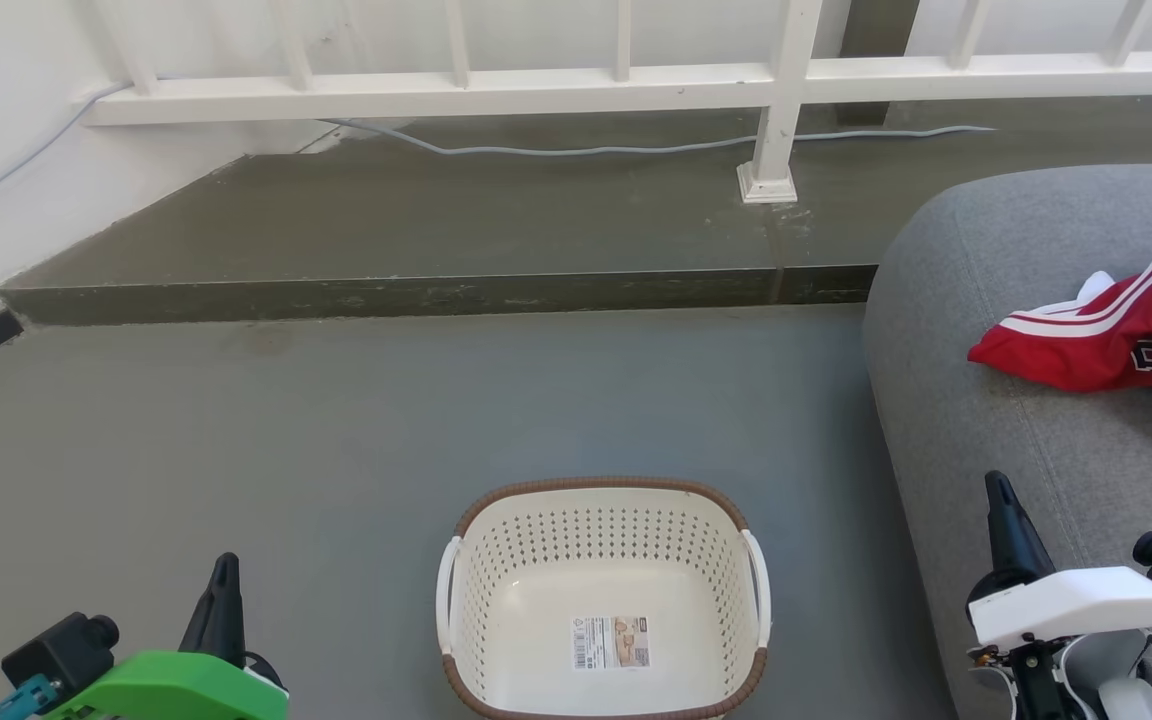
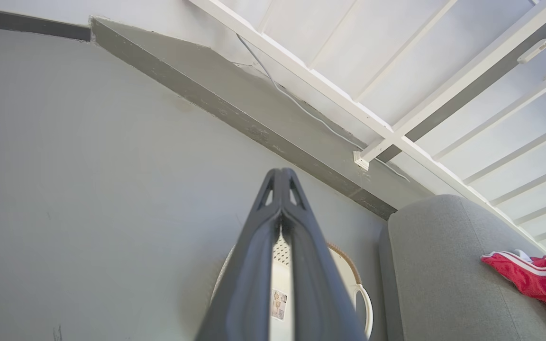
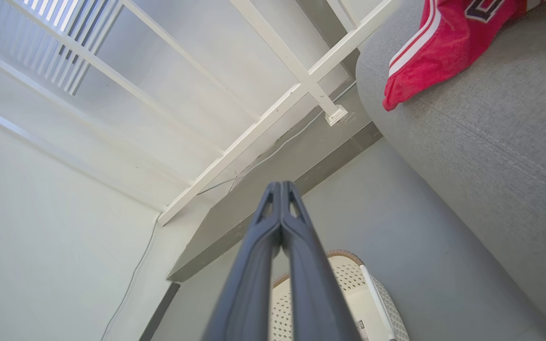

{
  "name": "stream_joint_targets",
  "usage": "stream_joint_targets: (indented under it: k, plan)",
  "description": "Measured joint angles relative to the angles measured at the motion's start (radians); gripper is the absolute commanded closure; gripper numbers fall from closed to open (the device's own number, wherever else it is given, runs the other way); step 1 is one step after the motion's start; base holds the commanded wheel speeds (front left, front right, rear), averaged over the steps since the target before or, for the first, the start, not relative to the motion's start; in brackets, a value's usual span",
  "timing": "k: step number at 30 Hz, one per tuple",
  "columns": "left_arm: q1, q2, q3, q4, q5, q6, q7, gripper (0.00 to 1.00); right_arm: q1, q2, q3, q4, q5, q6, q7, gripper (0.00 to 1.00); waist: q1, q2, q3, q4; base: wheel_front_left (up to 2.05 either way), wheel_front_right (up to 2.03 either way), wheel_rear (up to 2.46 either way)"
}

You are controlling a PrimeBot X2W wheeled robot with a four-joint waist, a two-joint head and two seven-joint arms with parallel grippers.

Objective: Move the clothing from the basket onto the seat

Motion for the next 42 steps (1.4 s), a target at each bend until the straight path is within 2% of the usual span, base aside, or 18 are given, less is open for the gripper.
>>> stream_joint_targets:
  k: [29, 42]
  plan:
    - [-0.055, -0.035, 0.091, 0.05, -0.342, -0.063, 0.092, 1.0, -0.065, -0.004, -0.059, 0.058, 0.375, 0.061, 0.081, 1.0, 0.0001, 0.0, 0.005, -0.007, 0.0, 0.0, 0.0]
    - [-0.083, -0.05, 0.138, 0.067, -0.497, -0.105, 0.137, 1.0, -0.099, -0.006, -0.088, 0.088, 0.555, 0.089, 0.119, 1.0, 0.0, 0.0, 0.008, -0.011, 0.0, 0.0, 0.0]
